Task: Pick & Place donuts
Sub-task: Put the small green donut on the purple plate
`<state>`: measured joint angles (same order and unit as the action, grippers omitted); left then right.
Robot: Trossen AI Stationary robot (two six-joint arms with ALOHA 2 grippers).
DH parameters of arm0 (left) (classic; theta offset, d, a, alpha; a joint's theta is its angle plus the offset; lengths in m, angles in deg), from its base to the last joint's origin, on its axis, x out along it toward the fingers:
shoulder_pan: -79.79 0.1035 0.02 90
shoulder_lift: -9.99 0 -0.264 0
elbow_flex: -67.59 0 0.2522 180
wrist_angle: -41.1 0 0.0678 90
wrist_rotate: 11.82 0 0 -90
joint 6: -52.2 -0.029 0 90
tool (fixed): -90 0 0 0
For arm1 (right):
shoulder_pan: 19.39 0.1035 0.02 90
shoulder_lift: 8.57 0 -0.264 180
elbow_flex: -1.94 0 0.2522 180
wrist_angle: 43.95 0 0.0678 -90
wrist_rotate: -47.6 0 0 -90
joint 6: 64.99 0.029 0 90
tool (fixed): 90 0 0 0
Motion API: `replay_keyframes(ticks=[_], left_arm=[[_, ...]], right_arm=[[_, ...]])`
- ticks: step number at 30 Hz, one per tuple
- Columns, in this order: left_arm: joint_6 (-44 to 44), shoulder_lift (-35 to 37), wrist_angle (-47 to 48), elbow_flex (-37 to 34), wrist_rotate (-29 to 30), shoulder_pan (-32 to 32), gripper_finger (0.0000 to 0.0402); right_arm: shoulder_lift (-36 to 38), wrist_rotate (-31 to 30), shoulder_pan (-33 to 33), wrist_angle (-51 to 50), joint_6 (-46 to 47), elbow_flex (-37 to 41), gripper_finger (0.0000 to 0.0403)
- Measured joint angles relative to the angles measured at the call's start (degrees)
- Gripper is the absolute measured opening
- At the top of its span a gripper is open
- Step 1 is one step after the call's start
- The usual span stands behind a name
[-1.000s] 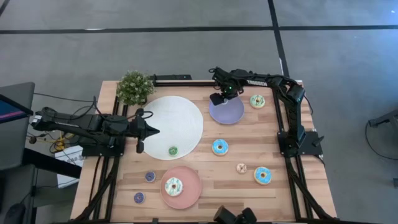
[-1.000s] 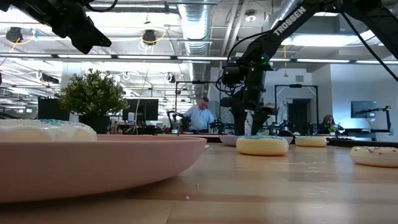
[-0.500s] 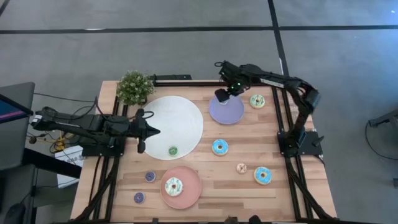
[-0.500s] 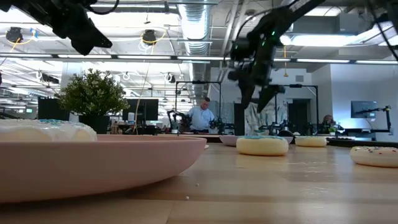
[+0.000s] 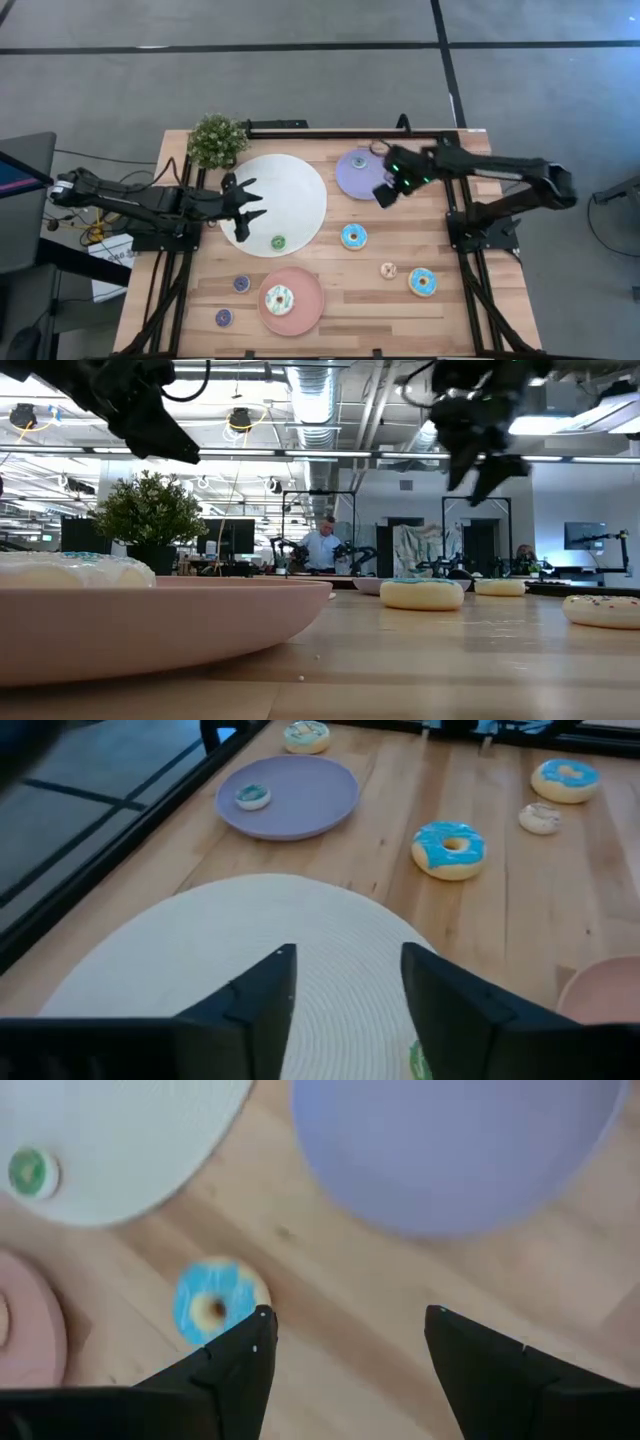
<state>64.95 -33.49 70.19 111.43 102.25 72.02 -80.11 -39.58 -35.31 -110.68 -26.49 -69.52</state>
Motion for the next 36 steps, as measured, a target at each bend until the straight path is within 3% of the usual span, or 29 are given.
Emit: replay_keyframes(ticks=[6,12,19,24,29,36], left_arm=[[4.32,-5.82,2.83,4.78,0.83,-0.04,0.0189],[7.48,-17.2,10.66,14.67,0.68,0.0,0.0187],[3.17,-31.94,25.7,27.62,-5.13,-0.11,0.019],[2.76,-39.56,31.33,33.44,-7.07,-0.11,0.0216],[2.44,-45.49,33.25,35.71,-8.06,-0.09,0.0259],[1.81,-51.24,32.92,35.77,-16.01,-0.09,0.0302]], right_arm=[[10.81,-4.89,5.85,2.63,10.99,11.46,0.0245],[16.13,-5.8,9.02,4.27,15.52,18.2,0.0245],[16.93,-5.8,10.71,3.9,13.23,19.15,0.0245],[16.93,-5.86,10.69,3.73,10.32,19.17,0.0245],[16.93,-5.93,10.67,3.56,8.99,19.17,0.0245],[16.93,-5.93,10.65,3.53,8.0,19.2,0.0245]])
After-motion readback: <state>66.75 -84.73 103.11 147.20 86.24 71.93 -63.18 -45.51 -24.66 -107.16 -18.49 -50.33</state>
